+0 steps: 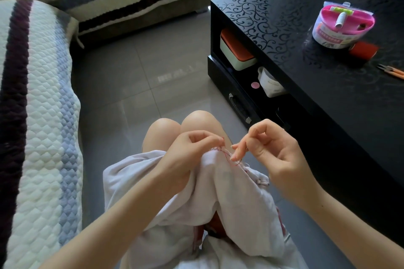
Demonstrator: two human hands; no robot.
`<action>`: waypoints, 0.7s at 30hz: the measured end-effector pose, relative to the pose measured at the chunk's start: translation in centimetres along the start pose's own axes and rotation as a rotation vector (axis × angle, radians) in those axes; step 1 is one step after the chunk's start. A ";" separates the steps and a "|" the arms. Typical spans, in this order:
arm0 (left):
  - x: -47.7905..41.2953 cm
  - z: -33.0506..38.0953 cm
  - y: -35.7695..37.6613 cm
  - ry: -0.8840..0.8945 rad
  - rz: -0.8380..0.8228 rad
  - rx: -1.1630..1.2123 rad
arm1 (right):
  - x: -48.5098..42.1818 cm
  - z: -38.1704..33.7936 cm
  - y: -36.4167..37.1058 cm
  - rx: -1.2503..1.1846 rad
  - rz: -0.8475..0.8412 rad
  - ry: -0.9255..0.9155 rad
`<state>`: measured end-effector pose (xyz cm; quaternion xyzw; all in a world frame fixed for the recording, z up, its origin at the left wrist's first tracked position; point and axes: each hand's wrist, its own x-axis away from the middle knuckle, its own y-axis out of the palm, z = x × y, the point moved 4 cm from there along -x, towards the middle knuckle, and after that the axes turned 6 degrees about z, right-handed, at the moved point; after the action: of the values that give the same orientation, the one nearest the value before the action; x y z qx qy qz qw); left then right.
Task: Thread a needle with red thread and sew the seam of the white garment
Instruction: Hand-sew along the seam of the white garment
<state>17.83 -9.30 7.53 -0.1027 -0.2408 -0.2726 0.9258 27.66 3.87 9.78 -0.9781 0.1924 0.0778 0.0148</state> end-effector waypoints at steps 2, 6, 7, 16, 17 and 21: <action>-0.4 0.6 0.3 -0.101 -0.069 0.032 | -0.2 0.1 -0.2 -0.012 0.024 0.023; -1.1 3.0 0.1 -0.153 -0.117 0.108 | -1.0 0.0 -0.7 0.008 0.074 0.049; -1.2 3.9 0.1 -0.119 -0.169 0.120 | -1.1 0.2 -0.9 0.013 0.086 0.063; 0.0 8.8 0.3 0.213 -0.367 -0.229 | -1.9 0.9 0.0 0.085 0.039 0.145; 0.0 8.9 0.3 0.216 -0.370 -0.240 | -1.9 0.8 0.1 0.086 0.014 0.135; -0.3 8.9 0.5 0.212 -0.357 -0.231 | -1.8 -0.1 0.6 -0.063 -0.069 0.092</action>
<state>14.39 -5.89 15.06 -0.1345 -0.1237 -0.4671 0.8651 25.79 3.98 10.20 -0.9867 0.1564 0.0382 -0.0220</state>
